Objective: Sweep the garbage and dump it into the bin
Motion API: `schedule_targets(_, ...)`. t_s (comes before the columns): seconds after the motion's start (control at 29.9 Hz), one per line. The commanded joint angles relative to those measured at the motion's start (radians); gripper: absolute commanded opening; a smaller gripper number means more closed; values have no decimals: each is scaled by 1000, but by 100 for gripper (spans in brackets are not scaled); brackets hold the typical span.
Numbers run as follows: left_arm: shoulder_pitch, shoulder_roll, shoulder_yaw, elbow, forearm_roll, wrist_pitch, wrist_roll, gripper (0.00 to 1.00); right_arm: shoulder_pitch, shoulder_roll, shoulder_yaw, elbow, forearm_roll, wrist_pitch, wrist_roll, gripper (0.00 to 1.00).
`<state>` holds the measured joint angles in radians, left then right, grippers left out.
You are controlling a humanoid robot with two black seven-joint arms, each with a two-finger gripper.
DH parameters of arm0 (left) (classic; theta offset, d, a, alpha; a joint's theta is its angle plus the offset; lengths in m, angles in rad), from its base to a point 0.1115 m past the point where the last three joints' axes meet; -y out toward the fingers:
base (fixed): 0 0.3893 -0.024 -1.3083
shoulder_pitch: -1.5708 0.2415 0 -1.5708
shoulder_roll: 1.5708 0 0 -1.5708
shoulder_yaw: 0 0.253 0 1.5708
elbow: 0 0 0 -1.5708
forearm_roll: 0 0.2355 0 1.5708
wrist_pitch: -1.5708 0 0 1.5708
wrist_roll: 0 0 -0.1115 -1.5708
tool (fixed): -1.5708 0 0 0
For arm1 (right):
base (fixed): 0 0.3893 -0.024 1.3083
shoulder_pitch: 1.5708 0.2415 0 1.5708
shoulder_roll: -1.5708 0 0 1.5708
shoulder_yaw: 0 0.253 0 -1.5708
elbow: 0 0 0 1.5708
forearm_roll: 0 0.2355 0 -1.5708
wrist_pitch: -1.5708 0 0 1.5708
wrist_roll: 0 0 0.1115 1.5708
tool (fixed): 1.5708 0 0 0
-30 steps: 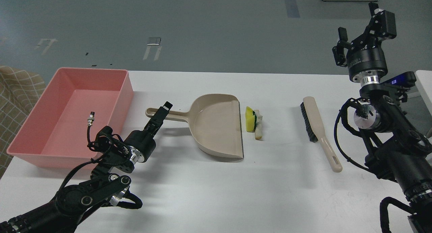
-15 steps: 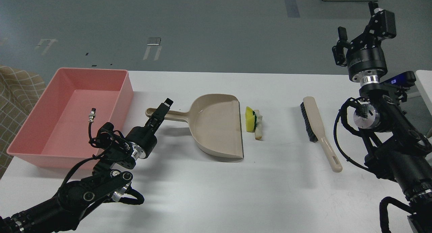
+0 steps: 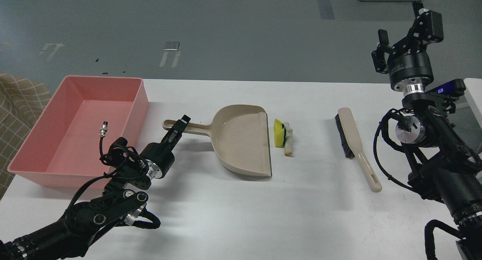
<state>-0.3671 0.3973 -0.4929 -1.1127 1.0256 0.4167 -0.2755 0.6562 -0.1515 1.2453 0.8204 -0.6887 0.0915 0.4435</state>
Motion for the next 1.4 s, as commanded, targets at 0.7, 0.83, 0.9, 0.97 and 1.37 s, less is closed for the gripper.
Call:
schedule_targets(0.7, -23, -2, -6, 2, -2, -2, 9, 0, -90, -921, -768, 517, -41, -12, -69, 100)
schedule_targets(0.83, -24, -2, -7, 2, -4, -2, 9, 0, -101, -1013, -862, 566, -188, -12, -66, 100)
schedule_targets(0.9, -24, -2, -7, 2, -4, -2, 9, 0, -107, -1020, -879, 566, -230, -13, -66, 100)
schedule_targets(0.97, -24, -2, -9, 2, -4, -2, 9, 0, -119, -1020, -894, 566, -287, -13, -66, 100)
schedule_targets(1.37, -32, 0, -9, 2, -5, -6, 9, 0, -144, -895, -902, 566, -459, -12, -114, 100)
